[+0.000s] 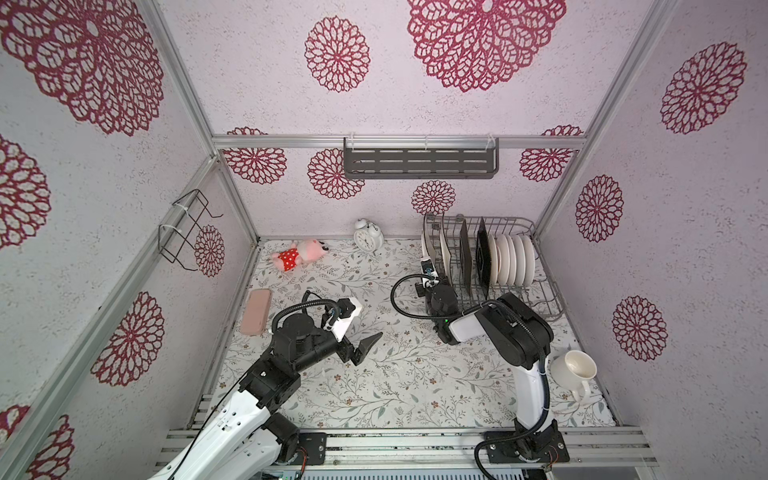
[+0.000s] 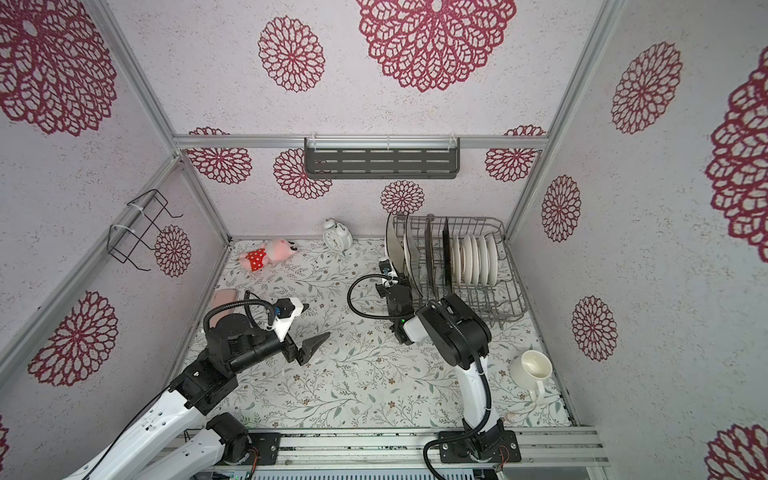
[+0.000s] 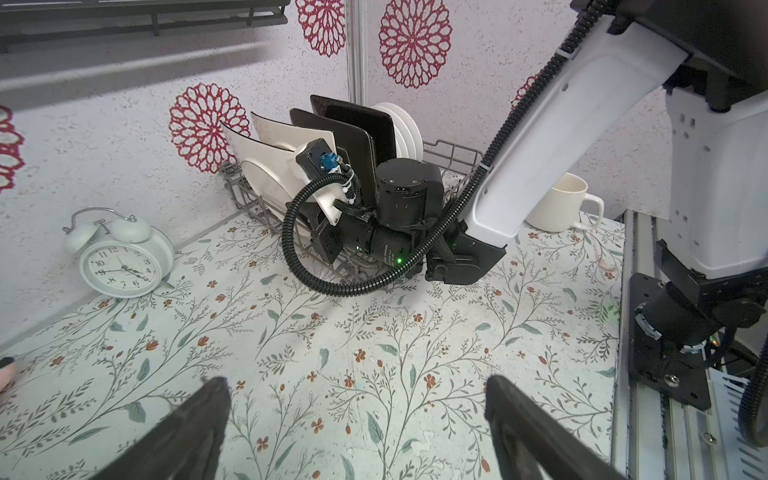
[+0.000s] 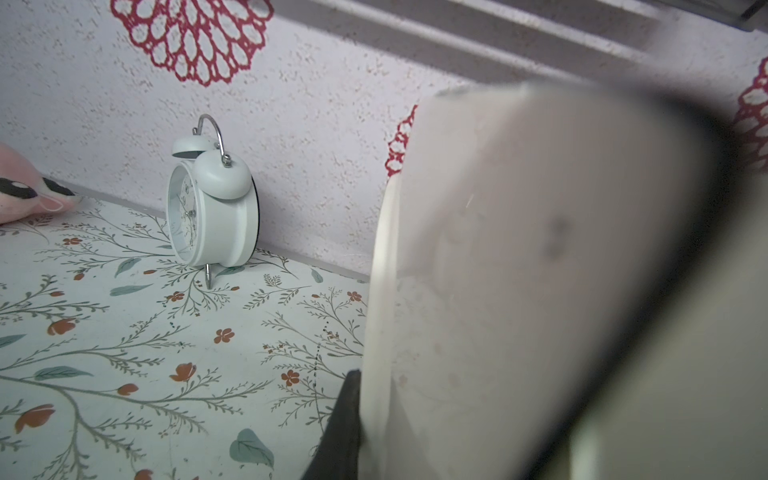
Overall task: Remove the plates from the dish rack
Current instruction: 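Lift the white square plate upward out of the rack with the right gripper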
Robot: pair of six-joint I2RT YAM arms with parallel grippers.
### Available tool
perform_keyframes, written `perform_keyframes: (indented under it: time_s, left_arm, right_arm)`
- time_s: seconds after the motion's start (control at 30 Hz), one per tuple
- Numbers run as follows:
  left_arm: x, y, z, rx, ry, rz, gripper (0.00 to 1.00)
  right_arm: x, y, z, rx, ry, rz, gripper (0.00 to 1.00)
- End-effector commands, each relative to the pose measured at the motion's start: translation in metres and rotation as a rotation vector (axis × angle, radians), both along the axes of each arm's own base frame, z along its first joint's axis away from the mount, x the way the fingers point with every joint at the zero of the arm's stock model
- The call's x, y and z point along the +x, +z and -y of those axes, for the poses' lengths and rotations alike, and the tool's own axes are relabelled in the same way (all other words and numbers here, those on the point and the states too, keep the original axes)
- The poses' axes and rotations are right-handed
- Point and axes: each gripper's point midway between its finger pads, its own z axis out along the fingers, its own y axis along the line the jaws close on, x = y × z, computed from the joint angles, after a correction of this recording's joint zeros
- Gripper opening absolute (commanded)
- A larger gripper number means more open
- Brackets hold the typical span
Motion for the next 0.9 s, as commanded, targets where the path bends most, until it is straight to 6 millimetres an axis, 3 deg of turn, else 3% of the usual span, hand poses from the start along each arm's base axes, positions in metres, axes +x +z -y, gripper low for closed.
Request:
perform_keyframes:
  time_s: [0.0,0.3,0.87]
  left_arm:
    - [-0.001,0.007,0.0,-0.001,-0.004,0.05,0.97]
    - [-0.003,0.003,-0.002,-0.008,-0.001,0.052,0.97]
    - [-0.007,0.003,-0.003,0.001,-0.008,0.058,0.97]
  right_arm:
    - [-0.002,0.055,-0.009,0.045,0.052,0.119,0.0]
    - [-0.006,0.096,-0.004,0.118,0.074,0.158,0.0]
    - [-0.017,0.142,0.002,0.158,0.095,0.239,0.0]
